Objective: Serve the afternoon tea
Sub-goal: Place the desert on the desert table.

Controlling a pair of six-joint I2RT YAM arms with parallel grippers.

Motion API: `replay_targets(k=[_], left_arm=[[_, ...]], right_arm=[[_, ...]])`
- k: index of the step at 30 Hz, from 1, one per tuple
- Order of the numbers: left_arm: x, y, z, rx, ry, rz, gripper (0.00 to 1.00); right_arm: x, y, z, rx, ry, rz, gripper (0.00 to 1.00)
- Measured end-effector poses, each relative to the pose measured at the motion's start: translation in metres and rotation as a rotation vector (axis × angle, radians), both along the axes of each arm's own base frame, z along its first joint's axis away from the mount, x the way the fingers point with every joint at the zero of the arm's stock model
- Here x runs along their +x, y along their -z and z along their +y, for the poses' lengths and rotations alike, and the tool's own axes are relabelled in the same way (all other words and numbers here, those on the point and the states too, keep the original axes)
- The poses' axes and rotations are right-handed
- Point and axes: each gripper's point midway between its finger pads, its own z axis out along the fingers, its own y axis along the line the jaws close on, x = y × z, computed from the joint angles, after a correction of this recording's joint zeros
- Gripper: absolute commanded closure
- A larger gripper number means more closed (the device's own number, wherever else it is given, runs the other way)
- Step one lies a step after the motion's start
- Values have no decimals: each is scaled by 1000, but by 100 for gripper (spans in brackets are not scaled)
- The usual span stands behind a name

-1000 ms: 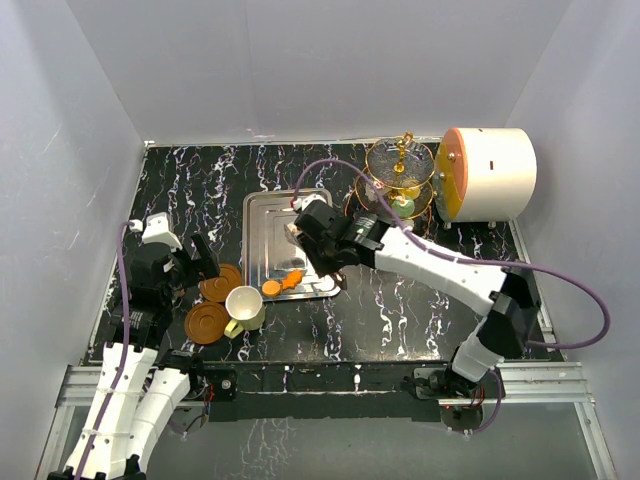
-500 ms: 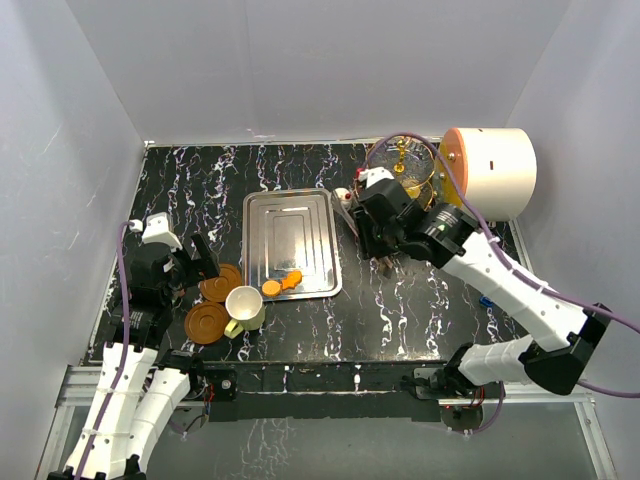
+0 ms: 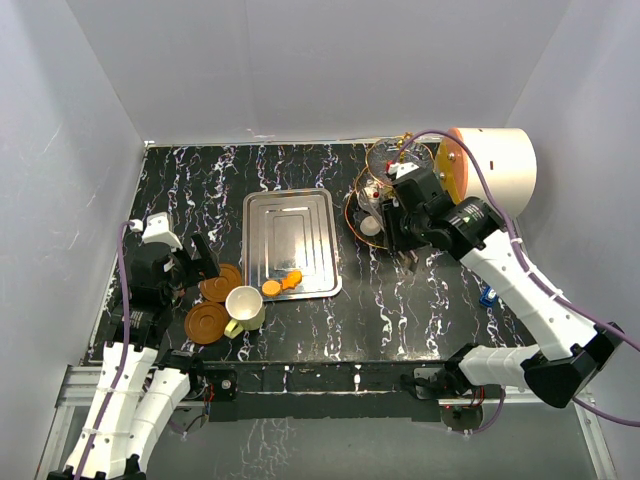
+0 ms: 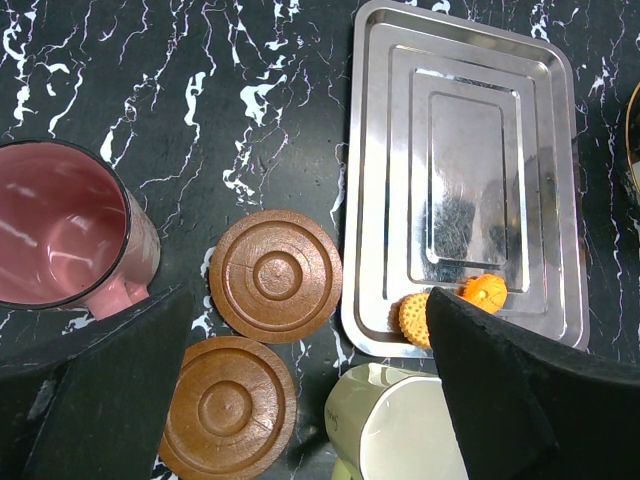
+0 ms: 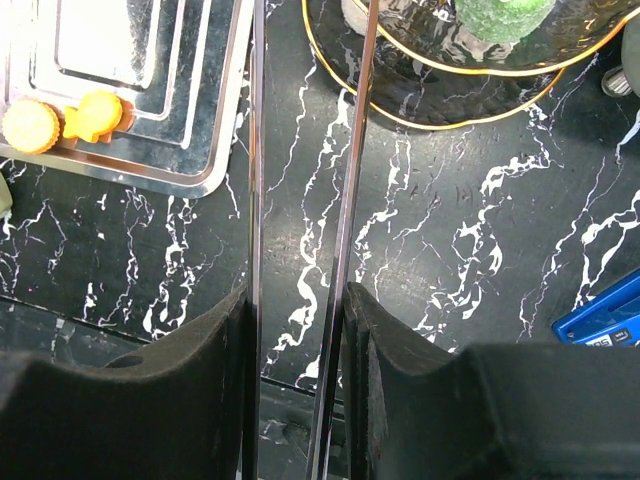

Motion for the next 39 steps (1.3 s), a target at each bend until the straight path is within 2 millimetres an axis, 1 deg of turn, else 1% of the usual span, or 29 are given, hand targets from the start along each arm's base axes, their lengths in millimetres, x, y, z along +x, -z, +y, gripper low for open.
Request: replay_targets(k=[10,19,22,27,34,39], left_arm=[[0,0,-1,-2,3,0,1],[0,0,-1,-3,5,0,1],[0,0,-1,-3,6,1,1],[0,0,-1,-3,6,0,1],[0,0,-1,-3,6,1,1],[0,0,-1,-3,6,0,1]], right_arm=[[8,2,-15,-9,30,8,74],[13,12,-21,-26,52,35,74],[13,18,-25,-42,60,50,74],[14,23,-31,-61,75,58,74],[18,27,-35,-71,82,57,74],[25,33,-33,-78,85,66,74]])
